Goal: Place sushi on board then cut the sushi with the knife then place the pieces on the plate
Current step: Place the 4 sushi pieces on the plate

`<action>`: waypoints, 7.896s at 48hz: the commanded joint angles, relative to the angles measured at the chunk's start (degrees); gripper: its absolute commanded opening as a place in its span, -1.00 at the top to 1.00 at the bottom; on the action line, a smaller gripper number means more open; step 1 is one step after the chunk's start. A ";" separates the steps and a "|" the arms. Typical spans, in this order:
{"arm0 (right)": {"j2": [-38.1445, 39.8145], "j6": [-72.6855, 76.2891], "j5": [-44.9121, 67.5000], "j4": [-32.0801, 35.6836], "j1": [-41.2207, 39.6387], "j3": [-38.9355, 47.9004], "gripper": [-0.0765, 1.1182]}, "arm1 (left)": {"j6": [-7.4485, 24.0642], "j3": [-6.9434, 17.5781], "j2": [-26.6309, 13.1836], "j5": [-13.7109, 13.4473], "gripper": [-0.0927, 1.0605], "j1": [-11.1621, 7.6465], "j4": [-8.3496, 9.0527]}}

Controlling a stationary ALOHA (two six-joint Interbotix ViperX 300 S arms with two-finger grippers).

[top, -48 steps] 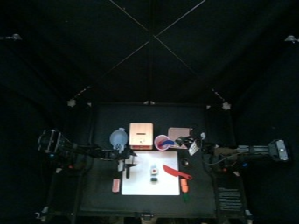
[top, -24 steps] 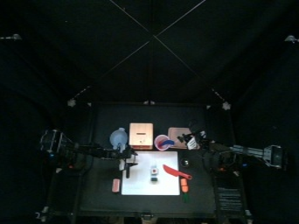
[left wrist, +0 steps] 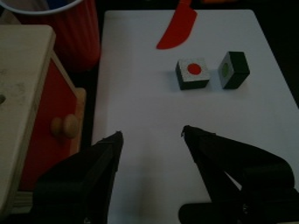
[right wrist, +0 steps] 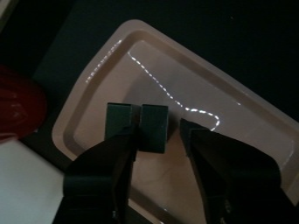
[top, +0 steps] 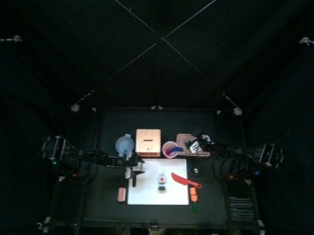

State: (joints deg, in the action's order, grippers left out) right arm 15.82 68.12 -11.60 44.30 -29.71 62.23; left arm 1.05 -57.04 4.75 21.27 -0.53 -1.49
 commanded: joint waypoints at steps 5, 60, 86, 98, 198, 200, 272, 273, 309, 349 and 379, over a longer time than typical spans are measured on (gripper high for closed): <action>3.25 -0.09 -3.69 1.49 0.00 -2.72 -0.56 | 0.00 0.70 0.26 0.18 -0.76 -0.18 0.09; -1.32 0.09 -10.46 -2.90 43.15 -18.72 -0.59 | -0.18 1.23 0.97 -0.44 -0.76 0.18 -1.58; -18.46 -0.09 -10.37 4.13 41.22 -28.04 -0.84 | 0.09 0.53 0.35 -0.44 -0.76 0.53 -1.32; -19.78 0.09 -7.29 3.60 41.13 -28.65 -0.88 | 0.09 0.00 0.35 -0.44 -0.76 0.53 -1.23; -22.32 0.00 -8.79 -3.25 42.36 -29.00 -0.19 | 0.09 -0.53 0.35 -0.44 -0.76 0.70 -1.14; -21.45 0.00 -9.76 -3.16 42.36 -29.62 -0.19 | 0.09 -0.53 0.35 -0.44 -0.76 0.70 -1.14; 22.68 0.09 -19.07 -7.47 10.46 2.11 -0.21 | 0.00 1.05 0.62 -0.44 -0.76 2.11 -0.26; 22.24 0.09 -18.28 -7.56 10.02 2.55 -0.21 | 0.00 1.05 0.62 -0.44 -0.76 2.20 -0.26; 15.82 0.18 -14.33 -10.90 17.31 0.09 -0.72 | -0.26 0.62 0.70 -0.97 -0.76 2.02 -1.41; -6.15 0.09 -8.17 -9.67 48.43 -20.65 -0.73 | -0.26 0.35 1.05 -2.37 -0.76 2.02 -1.93; -21.45 0.00 -8.35 -6.86 48.43 -31.64 -0.72 | -0.09 0.26 0.97 -2.37 -0.76 1.93 -1.85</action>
State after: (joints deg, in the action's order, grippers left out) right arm -5.89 68.20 -20.21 37.27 18.81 32.61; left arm 0.88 -57.39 5.01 18.72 1.49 -3.34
